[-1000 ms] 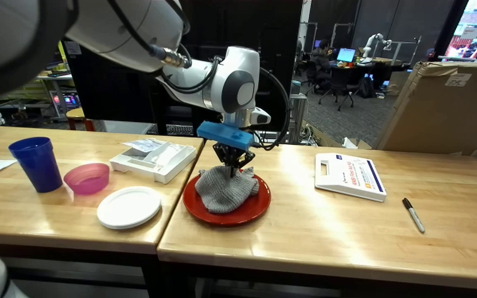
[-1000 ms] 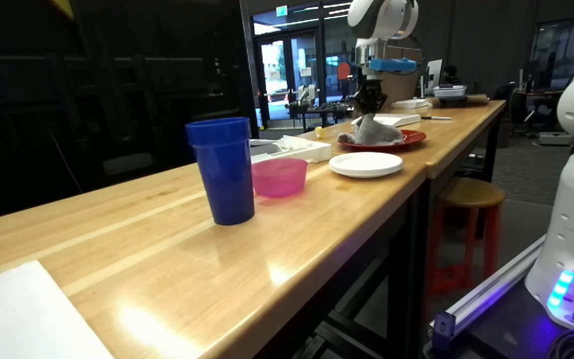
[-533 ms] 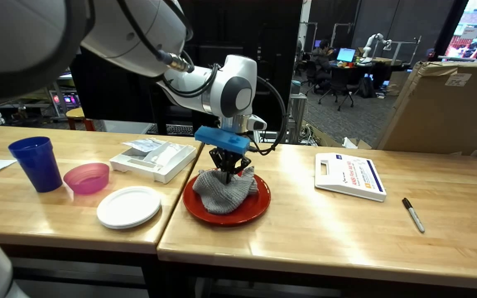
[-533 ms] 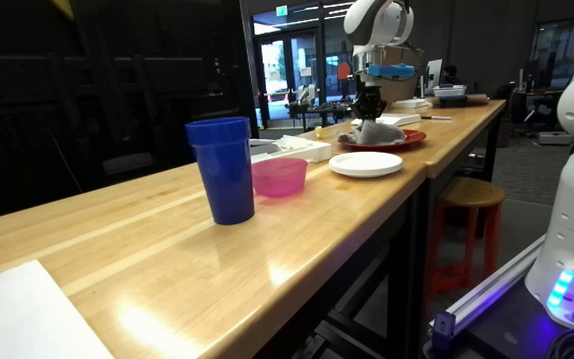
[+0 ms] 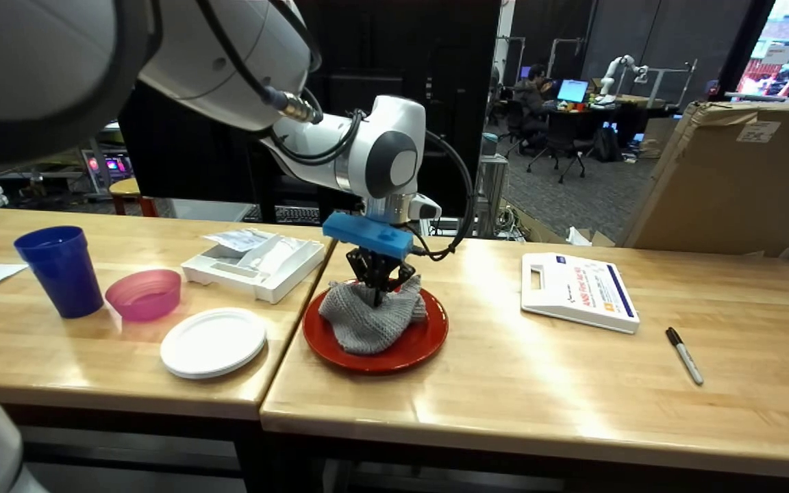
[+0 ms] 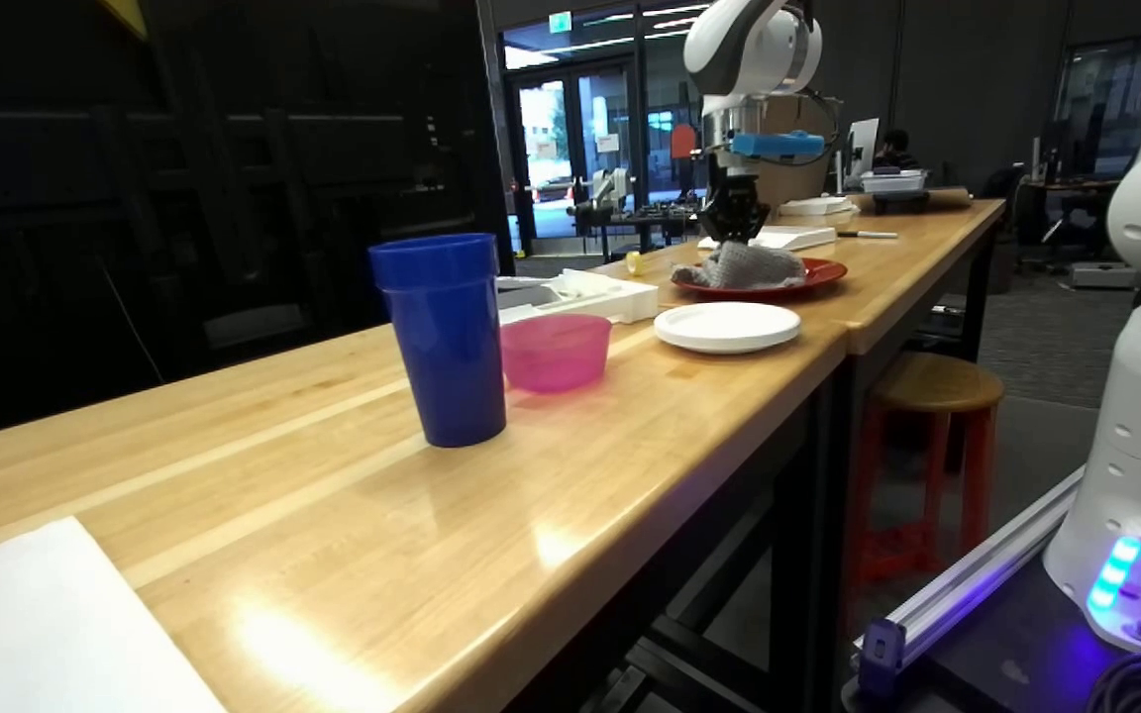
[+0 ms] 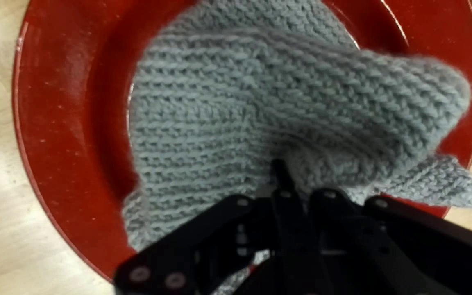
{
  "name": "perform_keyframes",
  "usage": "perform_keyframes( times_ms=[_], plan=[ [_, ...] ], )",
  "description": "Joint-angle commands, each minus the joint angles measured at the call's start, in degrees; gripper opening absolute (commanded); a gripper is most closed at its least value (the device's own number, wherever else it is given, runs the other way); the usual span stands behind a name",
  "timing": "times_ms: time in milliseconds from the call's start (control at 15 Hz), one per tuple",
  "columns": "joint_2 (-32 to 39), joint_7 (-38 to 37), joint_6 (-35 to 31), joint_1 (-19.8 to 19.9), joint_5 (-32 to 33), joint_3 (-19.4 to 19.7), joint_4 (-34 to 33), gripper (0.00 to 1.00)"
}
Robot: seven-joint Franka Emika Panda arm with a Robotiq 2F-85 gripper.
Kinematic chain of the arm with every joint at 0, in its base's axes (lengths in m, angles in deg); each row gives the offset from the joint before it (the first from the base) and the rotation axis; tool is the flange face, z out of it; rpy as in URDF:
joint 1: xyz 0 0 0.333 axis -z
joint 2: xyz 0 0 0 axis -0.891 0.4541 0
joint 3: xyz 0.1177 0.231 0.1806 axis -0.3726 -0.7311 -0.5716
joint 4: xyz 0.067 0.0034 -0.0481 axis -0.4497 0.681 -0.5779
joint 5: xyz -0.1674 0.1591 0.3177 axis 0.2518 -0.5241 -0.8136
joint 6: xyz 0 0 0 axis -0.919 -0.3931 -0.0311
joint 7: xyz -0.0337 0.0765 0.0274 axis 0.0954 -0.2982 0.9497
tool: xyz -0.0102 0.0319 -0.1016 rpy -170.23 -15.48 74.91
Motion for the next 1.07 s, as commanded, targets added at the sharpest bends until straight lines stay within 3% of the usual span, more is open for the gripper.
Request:
perform_keyframes(
  times_ms=[0, 333, 1000],
  plan=[
    [0.65, 0.87, -2.54, 0.31, -0.22, 0.02, 3.26, 0.01],
    [-0.05, 0.65, -5.61, 0.68, 0.16, 0.41, 6.38, 0.01],
    [1.05, -0.90, -6.43, 3.21, 1.06, 2.53, 5.70, 0.01]
  ],
)
